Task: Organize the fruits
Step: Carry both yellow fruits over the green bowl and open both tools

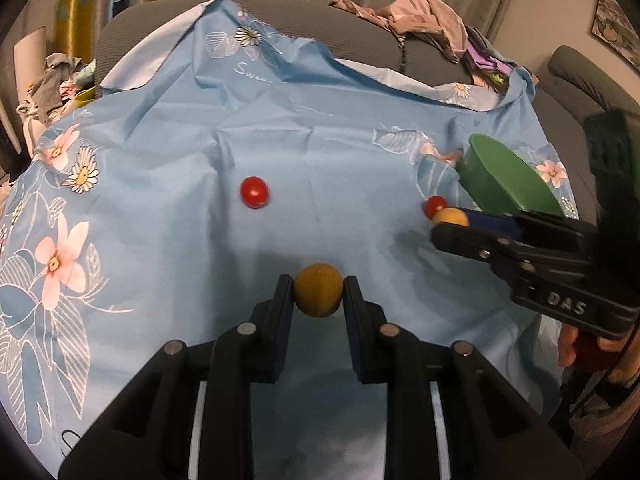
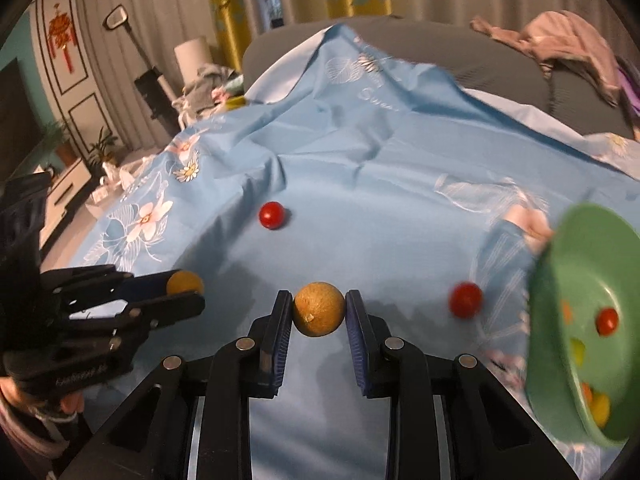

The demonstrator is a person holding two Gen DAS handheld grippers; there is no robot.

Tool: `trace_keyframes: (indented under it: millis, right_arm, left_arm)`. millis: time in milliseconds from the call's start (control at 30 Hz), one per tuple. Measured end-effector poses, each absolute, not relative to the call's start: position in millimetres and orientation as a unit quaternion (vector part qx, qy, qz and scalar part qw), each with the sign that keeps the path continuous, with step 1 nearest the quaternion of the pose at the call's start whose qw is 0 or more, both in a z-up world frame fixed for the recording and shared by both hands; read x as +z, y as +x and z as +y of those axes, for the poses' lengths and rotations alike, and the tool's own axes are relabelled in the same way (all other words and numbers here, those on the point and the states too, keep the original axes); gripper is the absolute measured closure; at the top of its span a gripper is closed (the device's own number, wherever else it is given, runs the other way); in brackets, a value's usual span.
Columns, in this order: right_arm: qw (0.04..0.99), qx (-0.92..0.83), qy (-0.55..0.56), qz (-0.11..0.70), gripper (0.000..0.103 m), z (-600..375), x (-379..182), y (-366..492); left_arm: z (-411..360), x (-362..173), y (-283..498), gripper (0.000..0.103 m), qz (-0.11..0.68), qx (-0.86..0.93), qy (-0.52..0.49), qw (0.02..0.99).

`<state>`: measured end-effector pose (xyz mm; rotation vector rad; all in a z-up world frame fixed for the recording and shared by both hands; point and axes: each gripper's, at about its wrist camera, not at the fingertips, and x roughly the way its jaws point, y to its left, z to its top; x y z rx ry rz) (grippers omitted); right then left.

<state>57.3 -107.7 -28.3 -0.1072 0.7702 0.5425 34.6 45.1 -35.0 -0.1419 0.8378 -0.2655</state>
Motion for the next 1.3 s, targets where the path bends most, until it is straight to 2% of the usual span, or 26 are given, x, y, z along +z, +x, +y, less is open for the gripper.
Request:
trace_keyframes:
  millis: [567,1300]
  right_arm:
    - [0.930,0.213,-0.003,0.300,0.074,-185,-5,34]
    - [0.960,0.093,0.075,0.252,0.074,-288,2,28]
  left_arm:
    - [-33,-5,57,0.078,0.406,-0.161,-0.020,0.899]
    - [-168,27,106,0.078,0.377,-0.255,0.054,0.889]
